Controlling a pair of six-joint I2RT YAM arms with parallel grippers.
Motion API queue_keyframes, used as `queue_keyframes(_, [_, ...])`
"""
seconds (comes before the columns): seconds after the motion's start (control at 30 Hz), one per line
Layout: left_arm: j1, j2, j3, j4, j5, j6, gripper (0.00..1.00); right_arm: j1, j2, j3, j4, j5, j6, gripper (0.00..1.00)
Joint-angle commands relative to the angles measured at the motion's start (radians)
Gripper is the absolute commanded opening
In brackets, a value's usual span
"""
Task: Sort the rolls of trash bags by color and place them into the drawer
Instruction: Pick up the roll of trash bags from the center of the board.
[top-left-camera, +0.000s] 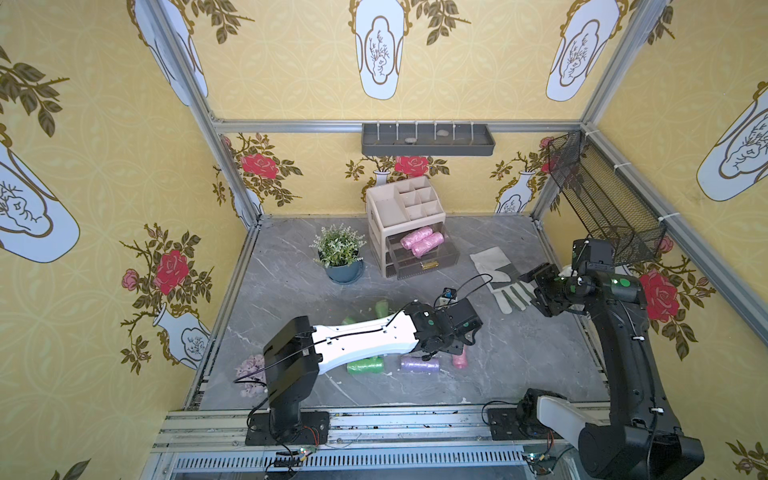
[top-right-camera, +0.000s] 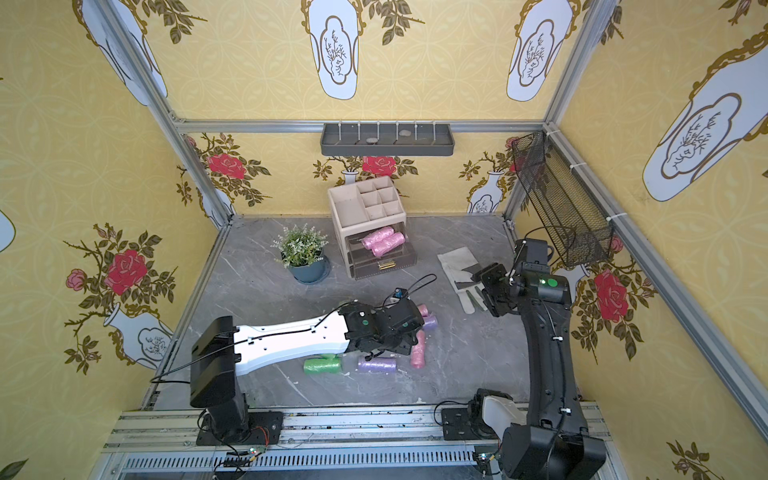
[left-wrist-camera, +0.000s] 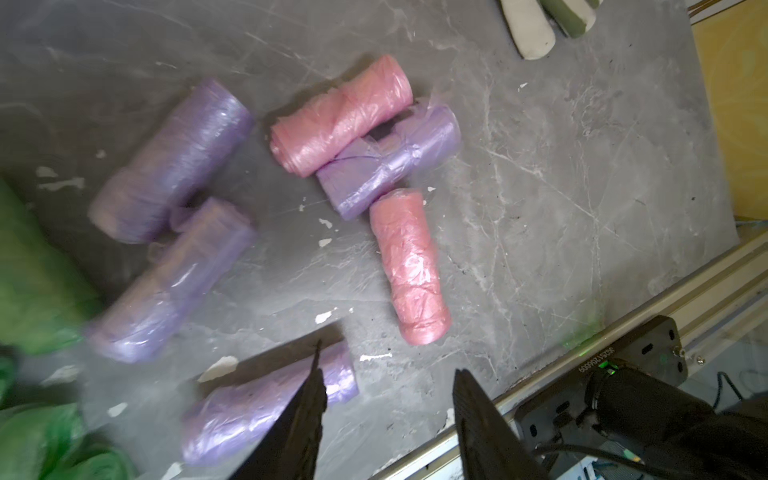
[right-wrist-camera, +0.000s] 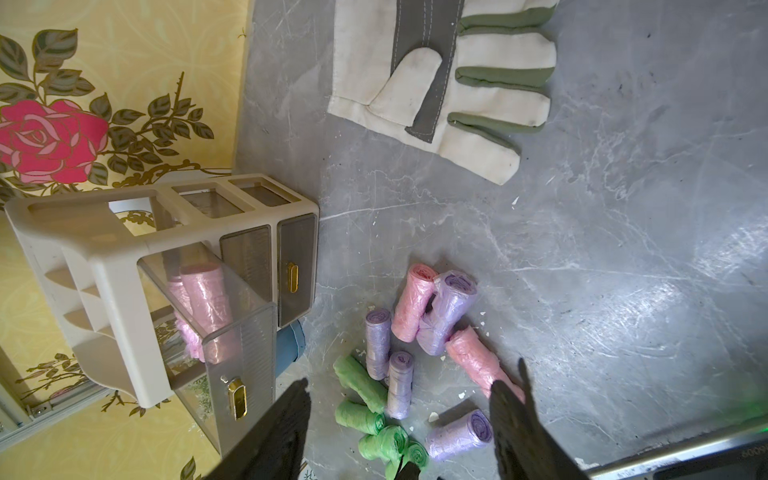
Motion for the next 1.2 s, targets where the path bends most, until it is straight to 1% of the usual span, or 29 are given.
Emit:
queue_keyframes(0.0, [-0.007,0.068,0.029,0.046,0.084,-0.014,0.53,-0.028,-0.006,-0.019,0.000,-0.048,-0.046,0.69])
queue_keyframes(0.1, [-0.009,0.121,0.035,0.091,0.127,-0.011,0.54,-0.059,-0.012,-0.041,0.005,-0.071,-0.066,0.69])
queue_keyframes(0.17, [-0.009,0.158,0.057,0.087,0.142,-0.008,0.54,-0.077,-0.012,-0.050,0.005,-0.082,-0.075,0.69])
queue_keyframes(0.33, [-0.006,0.244,0.139,-0.027,0.120,0.009,0.55,-0.112,-0.015,-0.065,0.009,-0.105,-0.094,0.69])
queue_keyframes(0.53, [-0.001,0.319,0.193,-0.058,0.143,0.027,0.55,-0.133,-0.010,-0.078,0.014,-0.121,-0.106,0.69])
queue_keyframes(0.73, [0.022,0.352,0.246,-0.133,0.099,0.060,0.55,-0.141,-0.007,-0.082,0.016,-0.125,-0.113,0.69])
queue_keyframes(0.9, [0.047,0.379,0.269,-0.161,0.109,0.088,0.54,-0.144,-0.003,-0.087,0.027,-0.131,-0.113,0.69])
queue_keyframes(1.17, [0.057,0.417,0.323,-0.174,0.117,0.112,0.54,-0.147,0.008,-0.083,0.033,-0.134,-0.113,0.69])
